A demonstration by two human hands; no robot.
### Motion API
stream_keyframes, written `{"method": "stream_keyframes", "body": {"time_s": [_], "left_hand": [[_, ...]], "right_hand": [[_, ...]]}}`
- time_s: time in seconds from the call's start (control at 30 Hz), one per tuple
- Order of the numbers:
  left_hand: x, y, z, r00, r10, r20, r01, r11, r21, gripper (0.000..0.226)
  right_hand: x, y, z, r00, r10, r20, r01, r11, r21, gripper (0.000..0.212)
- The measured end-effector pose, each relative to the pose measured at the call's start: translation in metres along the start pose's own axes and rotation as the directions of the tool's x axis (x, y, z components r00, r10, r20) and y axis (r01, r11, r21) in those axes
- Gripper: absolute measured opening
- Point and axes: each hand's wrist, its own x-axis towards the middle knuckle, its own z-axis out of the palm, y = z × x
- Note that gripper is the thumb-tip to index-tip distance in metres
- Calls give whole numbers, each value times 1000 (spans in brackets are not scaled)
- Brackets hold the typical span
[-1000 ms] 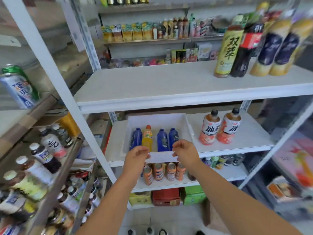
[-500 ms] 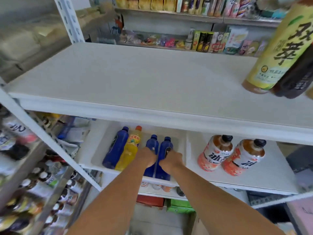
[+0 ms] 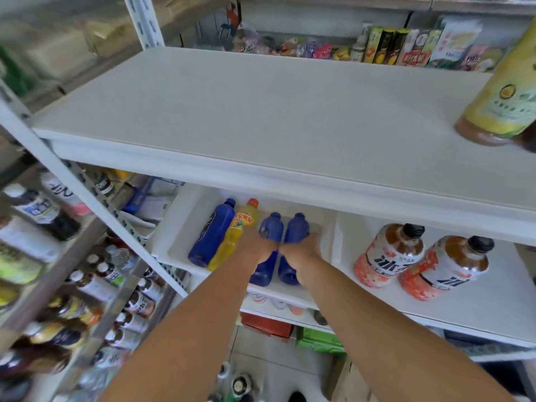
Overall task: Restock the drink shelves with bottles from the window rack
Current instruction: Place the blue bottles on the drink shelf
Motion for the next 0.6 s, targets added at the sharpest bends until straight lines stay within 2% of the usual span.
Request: {"method": "stream_keyframes", "body": {"time_s": [0.03,0.07,0.13,0.17,0.2,0.27,0.33,0.4,0.5,0.6], "left_hand": [[-1,1,-8,999,-38,7,38,981,-192,44],[-2,0,-17,997,-71,32,78,917,-392,50],[-18,-2,-37,982,-91,163,181,677,-713,47],[-27,-6,-46,973,-54,226,217,561,-799,40],[-37,-12,-55,964,-14,267,242,471,-848,35],[-60,-30,-72,953,88,291,241,362,-901,31],[-83,-56,-83,956,155,251,211,238,-948,31],[-111,-90,-89,961,167,220,194,161,-968,35],[-159,-149,-96,978,124,170,159,97,-983,37],[-208,-214,-108,994,33,100,101,-22,-995,42]], "right_hand": [[-5,-6,-4,999,-35,-12,36,992,120,62],[-11,-11,-7,997,-75,-22,78,971,226,52],[-29,-20,-12,988,-148,43,118,905,409,38],[-41,-23,-13,979,-164,123,80,859,506,41],[-53,-24,-13,961,-185,207,32,815,579,45],[-80,-25,-11,909,-249,335,-45,740,671,39],[-107,-18,-3,853,-305,423,-124,670,732,38],[-134,-9,11,800,-345,490,-195,624,757,39],[-175,8,47,748,-337,572,-201,707,679,32],[-223,25,96,683,-312,661,-144,829,540,32]]}}
